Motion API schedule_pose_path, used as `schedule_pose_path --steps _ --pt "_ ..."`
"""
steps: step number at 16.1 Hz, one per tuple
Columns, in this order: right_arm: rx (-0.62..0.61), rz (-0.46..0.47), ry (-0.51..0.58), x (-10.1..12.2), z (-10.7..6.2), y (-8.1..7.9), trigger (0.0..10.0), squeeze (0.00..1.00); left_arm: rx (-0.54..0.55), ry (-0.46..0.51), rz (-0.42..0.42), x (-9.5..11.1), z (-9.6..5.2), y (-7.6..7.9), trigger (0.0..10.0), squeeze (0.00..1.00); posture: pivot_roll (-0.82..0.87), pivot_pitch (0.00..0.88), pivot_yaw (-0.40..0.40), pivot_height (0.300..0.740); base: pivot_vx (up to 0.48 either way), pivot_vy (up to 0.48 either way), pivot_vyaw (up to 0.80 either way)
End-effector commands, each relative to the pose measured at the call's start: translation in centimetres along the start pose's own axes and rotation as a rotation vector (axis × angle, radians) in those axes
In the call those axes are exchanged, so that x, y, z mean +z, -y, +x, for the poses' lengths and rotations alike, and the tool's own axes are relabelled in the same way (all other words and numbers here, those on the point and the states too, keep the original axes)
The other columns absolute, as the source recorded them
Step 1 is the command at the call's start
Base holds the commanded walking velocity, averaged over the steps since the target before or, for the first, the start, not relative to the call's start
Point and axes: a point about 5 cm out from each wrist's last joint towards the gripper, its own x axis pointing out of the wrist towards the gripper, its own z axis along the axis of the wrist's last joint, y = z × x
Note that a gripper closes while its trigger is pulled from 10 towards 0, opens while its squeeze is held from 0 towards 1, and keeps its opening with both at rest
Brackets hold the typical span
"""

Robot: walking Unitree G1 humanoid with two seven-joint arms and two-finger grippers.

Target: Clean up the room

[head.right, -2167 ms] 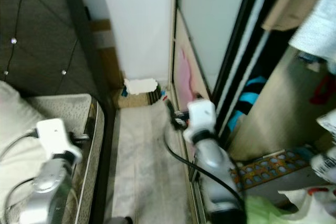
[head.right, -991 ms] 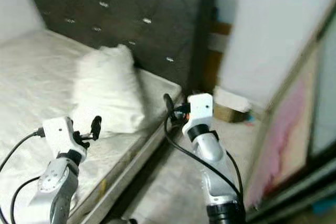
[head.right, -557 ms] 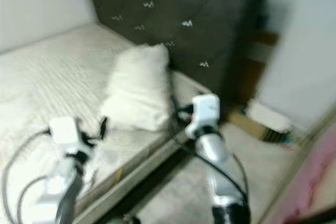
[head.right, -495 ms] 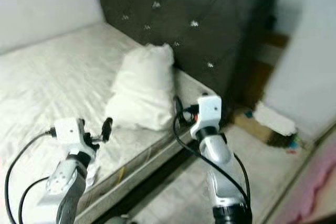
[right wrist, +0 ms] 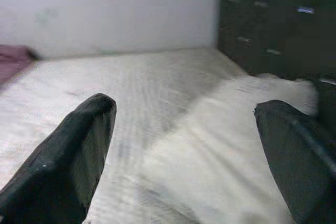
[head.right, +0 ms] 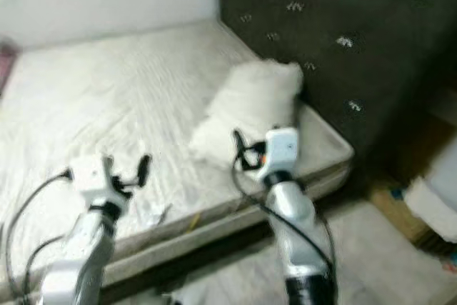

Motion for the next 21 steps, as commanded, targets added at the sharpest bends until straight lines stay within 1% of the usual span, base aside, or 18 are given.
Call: schedule_pose_path --steps 1,4,10,15,17,21 --pt "-0.003 -0.015 0.0 0.07 -0.07 0.47 10.0 0.0 -0.004 0.0 -0.01 0.08 0.17 0.36 10.0 0.0 0.1 0.0 0.003 0.74 0.0 0.0 0.78" --pt "-0.002 -0.021 -0.006 -0.07 -0.1 0.62 10.0 0.0 0.002 0.0 -0.017 0.07 0.27 0.48 10.0 0.0 0.1 0.0 -0.005 0.74 0.0 0.0 0.77" --pt "0.01 -0.012 0.006 0.18 0.31 0.31 10.0 0.0 0.003 0.014 -0.032 0.28 0.61 0.51 10.0 0.0 0.1 0.0 -0.008 0.74 0.0 0.0 0.72" --pt "0.003 0.004 0.003 0.08 0.19 0.38 10.0 0.0 -0.023 0.015 -0.047 0.38 0.68 0.74 10.0 0.0 0.09 0.0 -0.006 0.74 0.0 0.0 0.0" --pt "0.005 -0.003 -0.002 0.0 0.17 0.37 10.0 0.0 -0.032 0.022 -0.051 0.46 0.66 0.8 10.0 0.0 0.09 0.0 -0.006 0.74 0.0 0.0 0.0" --pt "0.005 -0.006 0.001 0.05 0.21 0.48 10.0 0.0 -0.05 0.023 -0.059 0.47 0.62 0.91 10.0 0.0 0.09 0.0 -0.004 0.74 0.289 0.0 0.0"
